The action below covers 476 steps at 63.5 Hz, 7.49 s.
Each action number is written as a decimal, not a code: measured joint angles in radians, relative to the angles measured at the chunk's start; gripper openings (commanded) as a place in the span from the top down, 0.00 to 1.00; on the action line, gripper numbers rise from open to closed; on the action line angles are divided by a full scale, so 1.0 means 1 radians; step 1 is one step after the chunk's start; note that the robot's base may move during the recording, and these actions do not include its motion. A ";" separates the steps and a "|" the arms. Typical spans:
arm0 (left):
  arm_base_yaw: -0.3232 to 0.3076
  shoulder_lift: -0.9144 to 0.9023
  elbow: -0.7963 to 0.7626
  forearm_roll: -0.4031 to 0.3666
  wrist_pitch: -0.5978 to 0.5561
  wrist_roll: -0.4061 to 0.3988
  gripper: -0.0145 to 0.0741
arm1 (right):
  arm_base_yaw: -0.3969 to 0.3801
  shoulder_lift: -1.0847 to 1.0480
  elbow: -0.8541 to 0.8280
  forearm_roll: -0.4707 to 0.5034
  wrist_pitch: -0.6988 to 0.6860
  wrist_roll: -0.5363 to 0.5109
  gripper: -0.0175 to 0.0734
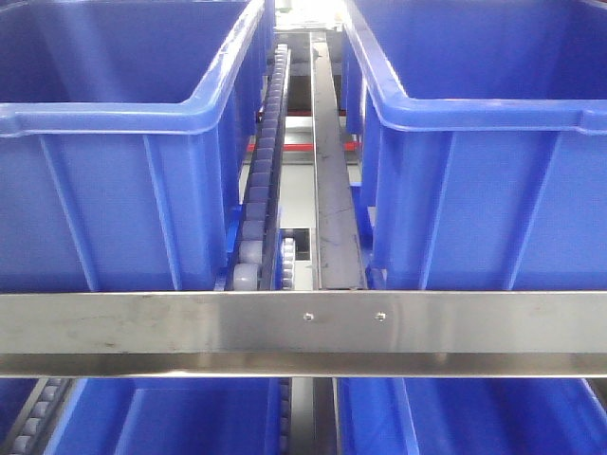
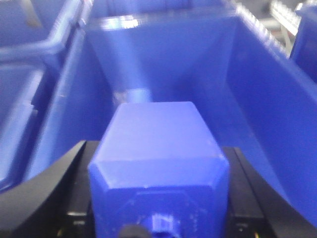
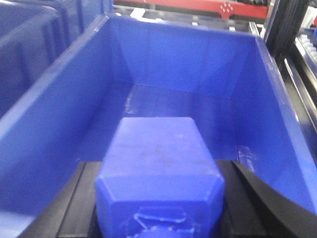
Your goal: Pick and sort blue part to right shelf
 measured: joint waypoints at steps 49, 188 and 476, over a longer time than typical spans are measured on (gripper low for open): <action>-0.097 0.266 -0.106 -0.003 -0.045 0.000 0.45 | 0.000 0.499 -0.230 0.000 -0.131 0.000 0.52; -0.060 -0.273 0.286 -0.093 -0.116 0.000 0.68 | -0.048 -0.011 0.102 0.065 -0.140 0.011 0.73; 0.109 -0.932 0.717 0.189 -0.083 -0.244 0.68 | -0.050 -0.728 0.527 -0.079 0.031 0.165 0.73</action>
